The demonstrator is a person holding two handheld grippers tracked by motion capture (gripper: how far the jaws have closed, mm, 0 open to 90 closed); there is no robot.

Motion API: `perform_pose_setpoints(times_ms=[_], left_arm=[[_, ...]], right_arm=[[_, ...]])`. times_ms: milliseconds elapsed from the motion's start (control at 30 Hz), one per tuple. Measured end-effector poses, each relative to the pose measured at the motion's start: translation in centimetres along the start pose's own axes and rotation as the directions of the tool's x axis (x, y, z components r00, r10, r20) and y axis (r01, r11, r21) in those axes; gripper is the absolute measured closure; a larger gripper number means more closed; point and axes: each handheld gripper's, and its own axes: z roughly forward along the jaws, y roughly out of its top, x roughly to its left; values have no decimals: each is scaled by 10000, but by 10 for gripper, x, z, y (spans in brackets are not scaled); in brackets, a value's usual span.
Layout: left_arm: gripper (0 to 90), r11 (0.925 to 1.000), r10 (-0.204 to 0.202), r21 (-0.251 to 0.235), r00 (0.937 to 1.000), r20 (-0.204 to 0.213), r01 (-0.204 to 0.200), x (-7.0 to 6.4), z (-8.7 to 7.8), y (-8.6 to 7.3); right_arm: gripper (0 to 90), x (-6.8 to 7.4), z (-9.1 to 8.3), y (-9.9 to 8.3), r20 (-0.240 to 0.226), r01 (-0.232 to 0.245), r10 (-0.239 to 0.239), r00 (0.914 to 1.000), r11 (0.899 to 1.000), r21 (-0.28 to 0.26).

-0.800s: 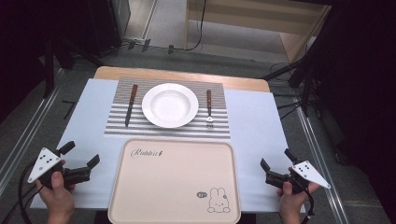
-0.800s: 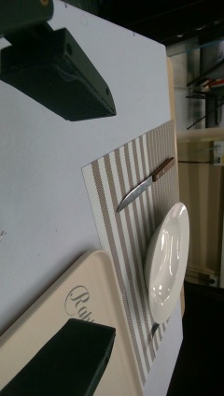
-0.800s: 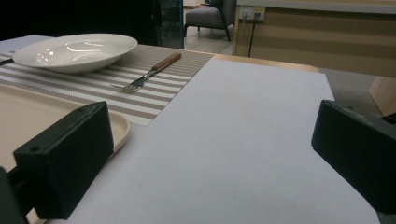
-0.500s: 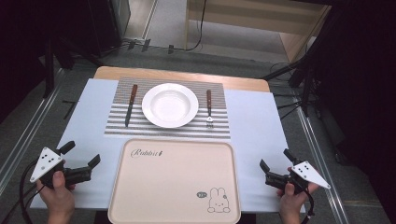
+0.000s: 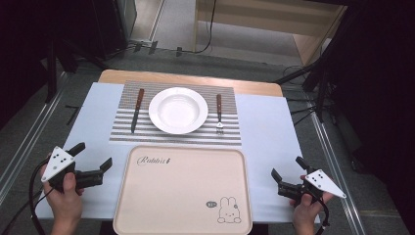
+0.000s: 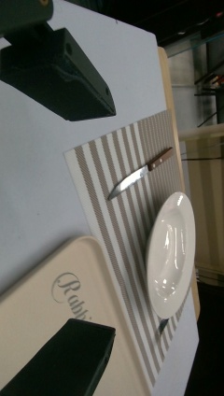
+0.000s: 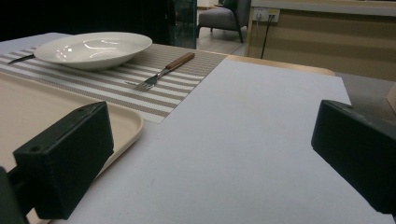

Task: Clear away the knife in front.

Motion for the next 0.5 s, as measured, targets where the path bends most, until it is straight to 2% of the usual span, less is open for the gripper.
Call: perform_pose_setpoints(times_ms=[233, 333, 500], left_arm=[[0, 10000, 44, 74, 9996, 280, -46, -4, 15, 17], [0, 10000, -64, 76, 9989, 454, 60, -4, 22, 23], [0, 9999, -5, 161, 9975, 711, -7, -1, 33, 34]], right_arm=[[0, -1, 0, 0, -81, -57, 57, 10000, 10000, 7], [0, -1, 0, 0, -90, -27, 28, 10000, 10000, 4], [0, -1, 1, 0, 11, -48, 48, 10000, 10000, 42]])
